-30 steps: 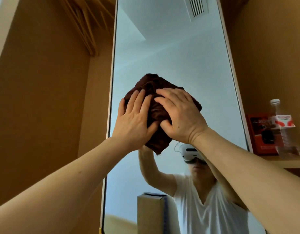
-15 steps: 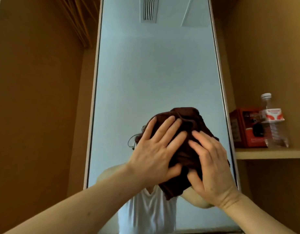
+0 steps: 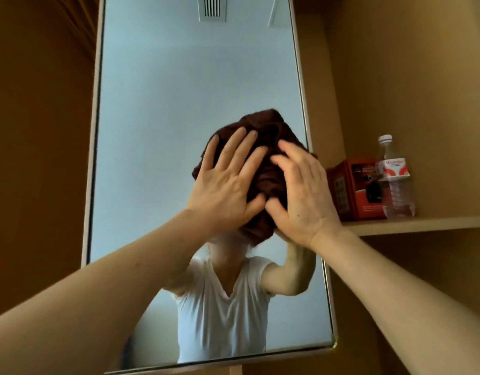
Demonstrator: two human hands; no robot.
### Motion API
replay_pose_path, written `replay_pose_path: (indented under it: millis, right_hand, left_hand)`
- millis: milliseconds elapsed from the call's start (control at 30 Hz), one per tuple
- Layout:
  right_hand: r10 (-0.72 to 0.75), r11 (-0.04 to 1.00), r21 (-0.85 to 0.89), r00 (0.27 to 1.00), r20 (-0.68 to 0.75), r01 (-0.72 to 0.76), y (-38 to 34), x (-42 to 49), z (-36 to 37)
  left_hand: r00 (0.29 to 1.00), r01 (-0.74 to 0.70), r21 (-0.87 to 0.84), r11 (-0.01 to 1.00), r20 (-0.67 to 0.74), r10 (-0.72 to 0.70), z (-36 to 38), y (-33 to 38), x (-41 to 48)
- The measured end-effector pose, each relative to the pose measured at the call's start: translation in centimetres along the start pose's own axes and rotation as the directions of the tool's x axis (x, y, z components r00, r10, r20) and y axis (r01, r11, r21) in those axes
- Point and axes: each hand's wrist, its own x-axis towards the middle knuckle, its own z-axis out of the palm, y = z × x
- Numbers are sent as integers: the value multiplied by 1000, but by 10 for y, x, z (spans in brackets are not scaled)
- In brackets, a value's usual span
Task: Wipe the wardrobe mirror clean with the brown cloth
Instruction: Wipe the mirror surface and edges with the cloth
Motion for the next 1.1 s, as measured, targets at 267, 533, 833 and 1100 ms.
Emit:
replay_pose_path:
  millis: [267,533,833,1100]
  right_hand:
    - [46,999,-5,986,159,-46,-30,-164,5]
    - [134,990,-68,955,265,-120,-31,-75,-29]
    - [196,962,-255,893,406,-95,-70,-91,-27]
    - [50,976,-214,923,382,36,-71,-58,-9]
  left_hand:
    - [973,-218,-65,974,59,222,11,64,-127]
    - [964,-207,8,978,173,202,-11,29,-63]
    - [972,-130,-68,989,191,141,-26,38,-102]
    - [974,-89,-37,995,205,95,-36,7,-92]
